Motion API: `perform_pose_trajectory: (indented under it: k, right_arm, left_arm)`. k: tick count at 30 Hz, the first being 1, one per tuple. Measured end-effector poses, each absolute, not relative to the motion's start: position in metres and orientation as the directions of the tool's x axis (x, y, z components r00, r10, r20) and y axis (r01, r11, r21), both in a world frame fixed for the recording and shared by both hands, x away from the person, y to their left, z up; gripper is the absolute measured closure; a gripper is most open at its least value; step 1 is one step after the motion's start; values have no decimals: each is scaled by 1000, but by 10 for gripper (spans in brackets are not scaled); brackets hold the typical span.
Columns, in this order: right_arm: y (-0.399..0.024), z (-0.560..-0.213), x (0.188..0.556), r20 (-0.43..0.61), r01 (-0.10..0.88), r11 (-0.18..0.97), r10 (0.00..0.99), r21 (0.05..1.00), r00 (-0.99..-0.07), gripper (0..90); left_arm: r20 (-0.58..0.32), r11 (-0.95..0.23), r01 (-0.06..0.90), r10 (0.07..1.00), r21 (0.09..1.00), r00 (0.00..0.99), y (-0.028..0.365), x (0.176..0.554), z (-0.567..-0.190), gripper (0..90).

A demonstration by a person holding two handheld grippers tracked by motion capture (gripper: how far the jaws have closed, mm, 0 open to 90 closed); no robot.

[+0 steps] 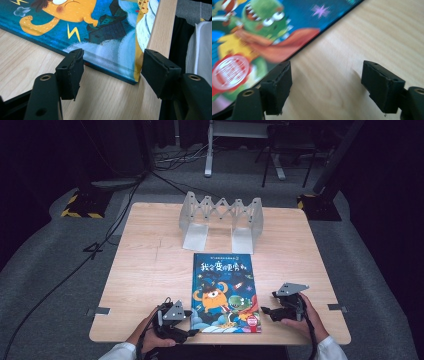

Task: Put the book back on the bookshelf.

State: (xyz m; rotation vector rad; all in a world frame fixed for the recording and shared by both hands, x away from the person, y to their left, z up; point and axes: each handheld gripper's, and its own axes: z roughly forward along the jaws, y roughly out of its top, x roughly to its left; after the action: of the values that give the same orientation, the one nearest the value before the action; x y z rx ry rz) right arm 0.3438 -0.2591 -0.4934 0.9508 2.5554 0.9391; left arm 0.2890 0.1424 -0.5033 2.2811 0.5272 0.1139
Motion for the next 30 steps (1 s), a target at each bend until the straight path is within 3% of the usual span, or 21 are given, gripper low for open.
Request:
perform_pose_trajectory:
  k: [4,10,15,19,26,30]
  right_arm:
    - [-260,-488,333,-43,485,637,631,599,-775,228]
    - [-254,-481,321,-45,481,717,578,506,-815,225]
    - [-245,-477,311,-38,485,751,558,447,-829,267]
    - [-233,-472,303,-18,485,798,525,358,-851,317]
    - [-218,-466,303,-12,466,840,488,278,-873,493]
    - [-214,-465,304,-9,468,849,485,247,-875,520]
  left_arm:
    - [-48,-630,347,440,695,897,150,283,-503,225]
    - [-22,-605,395,529,692,848,184,285,-504,215]
    - [-20,-594,411,553,692,833,185,295,-504,199]
    - [-19,-593,406,550,695,835,174,301,-505,193]
    - [-16,-607,384,521,696,853,157,298,-505,194]
    - [-16,-608,380,517,697,856,154,297,-505,191]
